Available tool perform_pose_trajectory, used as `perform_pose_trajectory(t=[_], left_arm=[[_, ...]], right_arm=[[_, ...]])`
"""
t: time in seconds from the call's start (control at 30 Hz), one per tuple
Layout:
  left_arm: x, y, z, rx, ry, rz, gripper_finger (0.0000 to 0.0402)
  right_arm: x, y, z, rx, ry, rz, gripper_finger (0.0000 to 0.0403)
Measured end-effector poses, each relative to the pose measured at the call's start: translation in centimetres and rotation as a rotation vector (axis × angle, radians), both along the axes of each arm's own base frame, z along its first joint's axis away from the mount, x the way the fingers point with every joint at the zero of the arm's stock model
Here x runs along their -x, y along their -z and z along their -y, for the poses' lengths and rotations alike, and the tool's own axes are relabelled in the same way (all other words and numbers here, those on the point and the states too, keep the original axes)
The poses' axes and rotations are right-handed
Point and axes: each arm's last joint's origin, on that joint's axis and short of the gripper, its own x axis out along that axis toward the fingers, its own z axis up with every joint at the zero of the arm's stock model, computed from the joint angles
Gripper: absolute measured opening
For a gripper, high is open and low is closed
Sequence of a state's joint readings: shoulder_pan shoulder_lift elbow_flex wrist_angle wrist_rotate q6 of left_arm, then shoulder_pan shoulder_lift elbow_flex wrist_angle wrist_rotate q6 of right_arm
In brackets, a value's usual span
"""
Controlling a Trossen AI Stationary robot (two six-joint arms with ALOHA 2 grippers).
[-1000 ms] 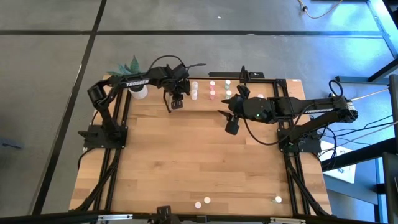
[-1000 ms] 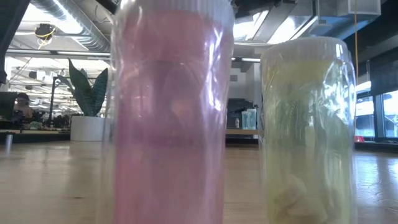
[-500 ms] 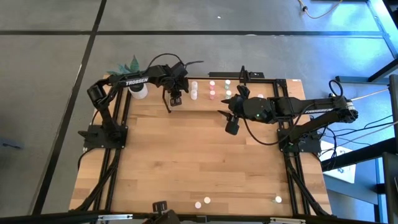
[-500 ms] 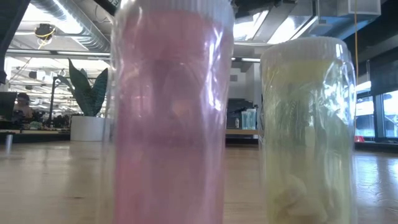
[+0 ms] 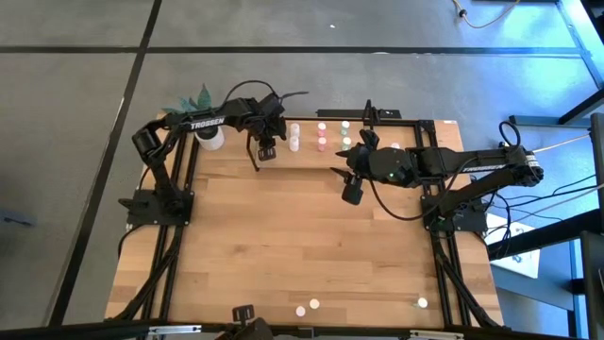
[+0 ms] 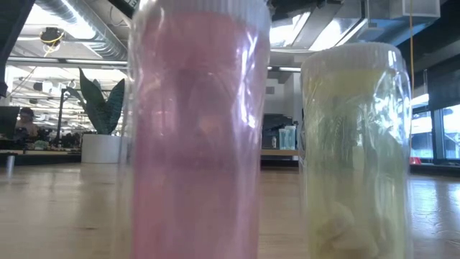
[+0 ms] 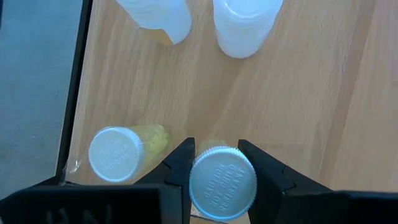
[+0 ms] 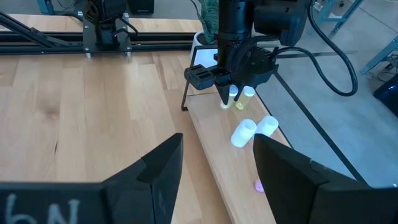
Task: Pick and place medicine bottles onto shelf by color
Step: Put the left yellow pill bottle on the shelf aligned with the other yellow pill bottle
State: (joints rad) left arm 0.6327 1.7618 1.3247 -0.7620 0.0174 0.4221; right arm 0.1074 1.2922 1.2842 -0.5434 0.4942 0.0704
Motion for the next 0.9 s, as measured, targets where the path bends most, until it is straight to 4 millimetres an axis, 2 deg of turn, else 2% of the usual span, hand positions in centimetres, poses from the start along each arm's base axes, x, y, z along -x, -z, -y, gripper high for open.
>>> perform_pose_trajectory(t=[0.77, 0.9], left_arm=[[-0.44, -0.02, 0.54, -0.034, 0.004, -0.019, 0.0094], [-0.44, 0.02, 0.65, -0.020, -0.041, -0.016, 0.0094]], right_arm=[[0.00, 0.01, 0.00, 0.000, 0.000, 0.000, 0.0197], [0.00, 0.01, -0.01, 0.000, 0.000, 0.000, 0.0197]])
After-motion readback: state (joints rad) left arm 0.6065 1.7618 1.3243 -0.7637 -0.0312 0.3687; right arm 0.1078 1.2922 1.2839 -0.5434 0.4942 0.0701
